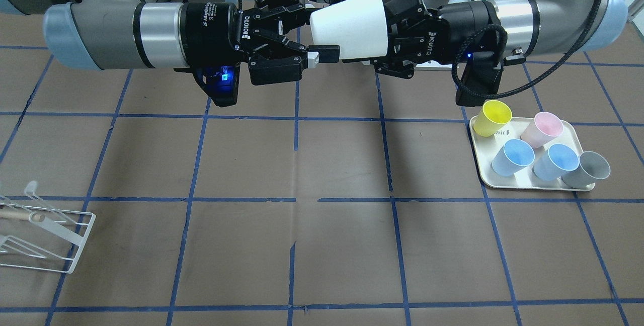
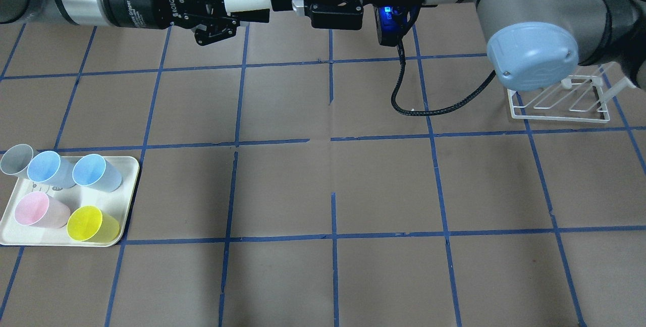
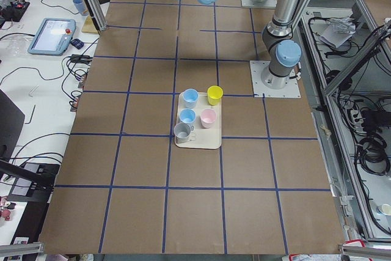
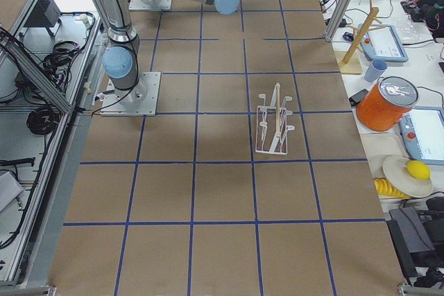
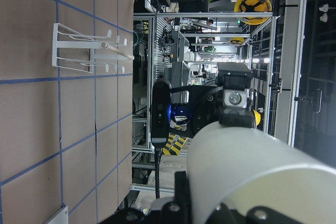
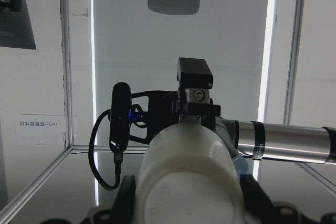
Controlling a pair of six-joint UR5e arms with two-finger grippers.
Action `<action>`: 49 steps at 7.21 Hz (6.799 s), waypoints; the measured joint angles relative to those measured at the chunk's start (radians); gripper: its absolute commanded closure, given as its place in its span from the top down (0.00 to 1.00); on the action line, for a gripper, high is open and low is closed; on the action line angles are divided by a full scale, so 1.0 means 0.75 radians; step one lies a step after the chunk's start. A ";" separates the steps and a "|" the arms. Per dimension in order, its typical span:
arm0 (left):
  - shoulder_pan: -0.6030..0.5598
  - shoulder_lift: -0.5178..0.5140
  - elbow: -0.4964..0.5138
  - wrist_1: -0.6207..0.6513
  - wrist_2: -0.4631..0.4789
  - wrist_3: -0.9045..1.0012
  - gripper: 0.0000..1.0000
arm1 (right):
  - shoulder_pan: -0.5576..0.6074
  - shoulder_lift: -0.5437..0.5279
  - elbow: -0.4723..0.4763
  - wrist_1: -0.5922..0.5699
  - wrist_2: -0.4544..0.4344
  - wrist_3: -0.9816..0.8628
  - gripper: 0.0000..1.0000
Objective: Transfer IKEA cup to right arm and place on rack
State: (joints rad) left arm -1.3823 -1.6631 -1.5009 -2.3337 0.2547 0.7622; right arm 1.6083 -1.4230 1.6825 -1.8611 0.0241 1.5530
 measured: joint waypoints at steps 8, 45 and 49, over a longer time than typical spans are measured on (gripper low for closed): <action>0.076 0.014 0.040 -0.016 -0.002 -0.031 1.00 | -0.126 -0.008 -0.002 0.000 0.023 0.066 0.00; -0.208 0.071 0.089 1.025 1.645 -1.071 1.00 | -0.557 0.513 -0.688 -0.076 -2.066 -1.900 0.00; -0.208 0.070 0.096 1.025 1.646 -1.070 1.00 | -0.567 0.530 -0.678 -0.068 -2.062 -1.885 0.00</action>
State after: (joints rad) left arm -1.5386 -1.6107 -1.4290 -1.5647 1.4895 -0.0404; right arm 1.1828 -1.0254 1.1737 -1.9125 -1.5221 0.1394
